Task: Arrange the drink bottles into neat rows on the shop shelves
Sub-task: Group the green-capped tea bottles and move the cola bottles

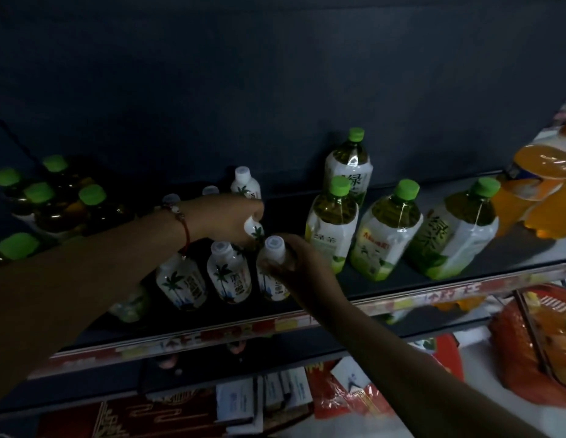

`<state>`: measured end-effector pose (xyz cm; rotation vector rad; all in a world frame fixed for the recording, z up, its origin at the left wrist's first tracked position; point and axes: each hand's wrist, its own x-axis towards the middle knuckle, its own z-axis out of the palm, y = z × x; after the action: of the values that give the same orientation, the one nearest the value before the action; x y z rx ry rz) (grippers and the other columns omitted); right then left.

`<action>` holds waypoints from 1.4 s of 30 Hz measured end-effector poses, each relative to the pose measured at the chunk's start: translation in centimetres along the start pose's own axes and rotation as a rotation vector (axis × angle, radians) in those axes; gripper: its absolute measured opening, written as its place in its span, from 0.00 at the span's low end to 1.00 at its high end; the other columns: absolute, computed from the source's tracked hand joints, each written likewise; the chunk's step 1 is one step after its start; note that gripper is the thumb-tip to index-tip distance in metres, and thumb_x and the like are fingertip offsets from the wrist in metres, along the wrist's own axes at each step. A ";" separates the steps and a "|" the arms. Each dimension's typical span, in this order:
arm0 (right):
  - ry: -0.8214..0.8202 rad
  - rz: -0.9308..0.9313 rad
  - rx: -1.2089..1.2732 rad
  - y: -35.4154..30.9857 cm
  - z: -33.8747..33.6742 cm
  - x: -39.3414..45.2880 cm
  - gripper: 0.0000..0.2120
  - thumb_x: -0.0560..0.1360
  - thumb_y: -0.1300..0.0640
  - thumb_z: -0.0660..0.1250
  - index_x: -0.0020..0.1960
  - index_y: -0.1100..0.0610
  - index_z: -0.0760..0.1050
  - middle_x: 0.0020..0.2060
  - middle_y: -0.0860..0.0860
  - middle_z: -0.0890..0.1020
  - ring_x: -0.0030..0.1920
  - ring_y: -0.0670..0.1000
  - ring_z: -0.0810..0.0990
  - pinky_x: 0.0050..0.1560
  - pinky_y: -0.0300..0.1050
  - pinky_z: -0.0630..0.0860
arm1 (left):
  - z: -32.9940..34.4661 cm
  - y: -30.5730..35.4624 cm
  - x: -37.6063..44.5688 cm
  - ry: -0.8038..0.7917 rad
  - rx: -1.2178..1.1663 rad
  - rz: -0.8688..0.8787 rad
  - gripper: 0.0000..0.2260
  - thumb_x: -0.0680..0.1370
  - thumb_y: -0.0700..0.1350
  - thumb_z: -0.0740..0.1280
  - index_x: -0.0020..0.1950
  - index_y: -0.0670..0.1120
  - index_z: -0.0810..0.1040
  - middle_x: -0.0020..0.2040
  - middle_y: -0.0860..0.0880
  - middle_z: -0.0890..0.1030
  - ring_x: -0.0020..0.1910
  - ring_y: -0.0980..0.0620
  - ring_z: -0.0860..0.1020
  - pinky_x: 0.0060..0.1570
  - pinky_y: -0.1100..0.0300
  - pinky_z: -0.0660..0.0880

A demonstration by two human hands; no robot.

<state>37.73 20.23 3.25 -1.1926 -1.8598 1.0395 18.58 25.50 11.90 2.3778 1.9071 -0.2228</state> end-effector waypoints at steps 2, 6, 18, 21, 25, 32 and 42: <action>-0.020 -0.036 -0.018 0.2 -0.6 -0.6 0.17 0.73 0.47 0.71 0.61 0.45 0.74 0.52 0.42 0.81 0.50 0.40 0.79 0.48 0.44 0.79 | -0.9 0.3 -1.1 -0.139 -0.180 -0.030 0.14 0.74 0.61 0.69 0.55 0.57 0.76 0.51 0.57 0.81 0.51 0.55 0.80 0.51 0.57 0.76; -0.036 -0.115 -0.145 0.0 -2.8 -2.7 0.18 0.75 0.45 0.67 0.63 0.46 0.72 0.54 0.41 0.80 0.53 0.42 0.78 0.50 0.44 0.77 | -2.2 2.3 -4.7 0.220 -0.264 -0.052 0.14 0.75 0.59 0.68 0.58 0.57 0.77 0.53 0.59 0.78 0.48 0.57 0.78 0.48 0.57 0.74; -0.277 -0.203 -0.431 8.5 -5.9 -15.9 0.25 0.78 0.45 0.63 0.73 0.47 0.65 0.70 0.39 0.66 0.71 0.39 0.60 0.69 0.37 0.60 | 18.0 17.2 -19.0 0.387 -0.509 -0.283 0.18 0.80 0.56 0.62 0.63 0.48 0.78 0.60 0.51 0.79 0.59 0.50 0.77 0.56 0.57 0.77; -0.335 -0.160 -0.522 12.6 -5.1 -17.9 0.25 0.78 0.47 0.64 0.74 0.47 0.65 0.73 0.43 0.66 0.75 0.45 0.59 0.72 0.42 0.59 | 23.9 18.6 -19.2 0.319 -0.539 -0.411 0.20 0.80 0.53 0.63 0.70 0.47 0.74 0.70 0.47 0.74 0.68 0.45 0.73 0.63 0.47 0.74; -0.400 -0.095 -0.594 18.1 -2.9 -17.1 0.27 0.78 0.47 0.64 0.75 0.47 0.63 0.75 0.46 0.63 0.76 0.49 0.58 0.72 0.43 0.54 | 29.2 18.6 -15.9 0.281 -0.481 -0.477 0.25 0.81 0.52 0.65 0.77 0.50 0.65 0.76 0.46 0.64 0.74 0.43 0.64 0.70 0.47 0.68; -0.312 -0.125 -0.531 28.8 5.6 -6.0 0.29 0.77 0.51 0.67 0.75 0.52 0.63 0.75 0.53 0.63 0.74 0.55 0.63 0.71 0.49 0.65 | 40.9 13.1 -3.6 0.363 -0.173 -0.500 0.32 0.77 0.53 0.66 0.79 0.47 0.61 0.75 0.38 0.65 0.73 0.33 0.64 0.72 0.40 0.60; -0.197 0.029 -0.432 37.9 15.9 5.7 0.26 0.80 0.58 0.60 0.76 0.61 0.59 0.70 0.61 0.71 0.67 0.62 0.72 0.66 0.51 0.70 | 49.6 9.0 4.1 0.484 0.085 -0.585 0.44 0.79 0.61 0.62 0.79 0.39 0.38 0.78 0.32 0.56 0.78 0.32 0.46 0.76 0.42 0.45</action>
<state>36.60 31.24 -36.74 -1.4020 -2.3088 0.8147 25.28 19.71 -37.94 1.9734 2.8348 0.2733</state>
